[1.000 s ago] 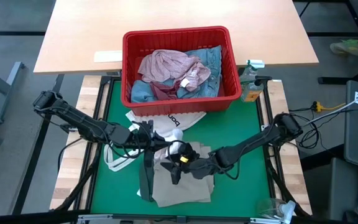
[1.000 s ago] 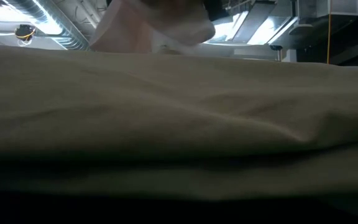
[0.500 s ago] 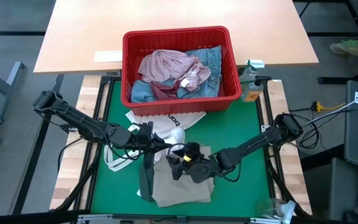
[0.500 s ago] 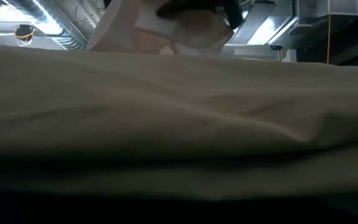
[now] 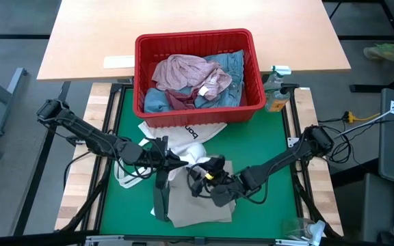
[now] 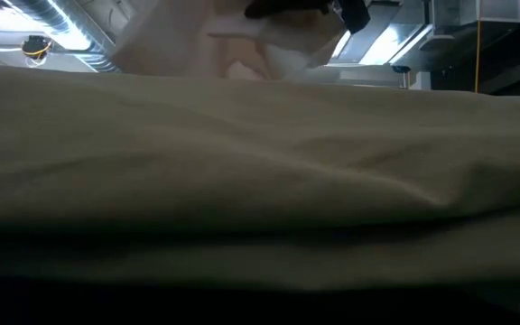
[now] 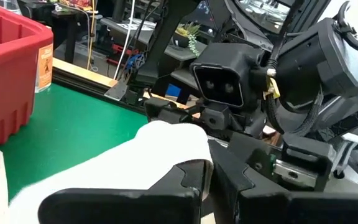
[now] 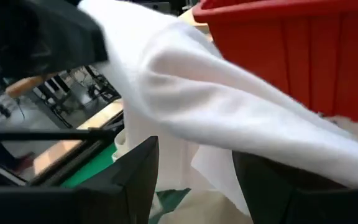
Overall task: Fold laundry
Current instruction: Fold the pink panty
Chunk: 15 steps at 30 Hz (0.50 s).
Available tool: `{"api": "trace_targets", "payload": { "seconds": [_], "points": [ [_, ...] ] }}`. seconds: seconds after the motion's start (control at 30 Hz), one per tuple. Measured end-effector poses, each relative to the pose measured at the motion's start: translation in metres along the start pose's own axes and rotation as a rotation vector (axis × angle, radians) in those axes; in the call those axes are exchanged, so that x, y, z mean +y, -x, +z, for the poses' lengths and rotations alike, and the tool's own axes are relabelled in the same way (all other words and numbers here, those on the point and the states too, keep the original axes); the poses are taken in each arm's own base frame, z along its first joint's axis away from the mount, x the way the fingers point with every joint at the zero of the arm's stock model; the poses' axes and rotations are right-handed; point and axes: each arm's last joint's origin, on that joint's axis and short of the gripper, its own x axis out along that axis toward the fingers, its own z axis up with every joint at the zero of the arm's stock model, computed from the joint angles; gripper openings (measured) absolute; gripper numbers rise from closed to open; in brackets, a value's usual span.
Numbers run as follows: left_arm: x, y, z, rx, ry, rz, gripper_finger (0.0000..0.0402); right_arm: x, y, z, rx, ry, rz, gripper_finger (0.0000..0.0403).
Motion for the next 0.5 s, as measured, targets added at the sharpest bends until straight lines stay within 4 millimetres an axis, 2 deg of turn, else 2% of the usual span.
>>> {"api": "trace_targets", "payload": {
  "seconds": [0.2, 0.5],
  "points": [
    [0.000, 0.000, 0.000, 0.000, -0.003, 0.000, 0.0009, 0.007, 0.011, -0.008, 0.133, 0.099, 0.127, 0.0205],
    [0.000, 0.000, 0.000, 0.000, -0.002, 0.000, 0.0009, 0.015, 0.038, -0.022, 0.113, 0.146, 0.133, 0.0205]
  ]
}}
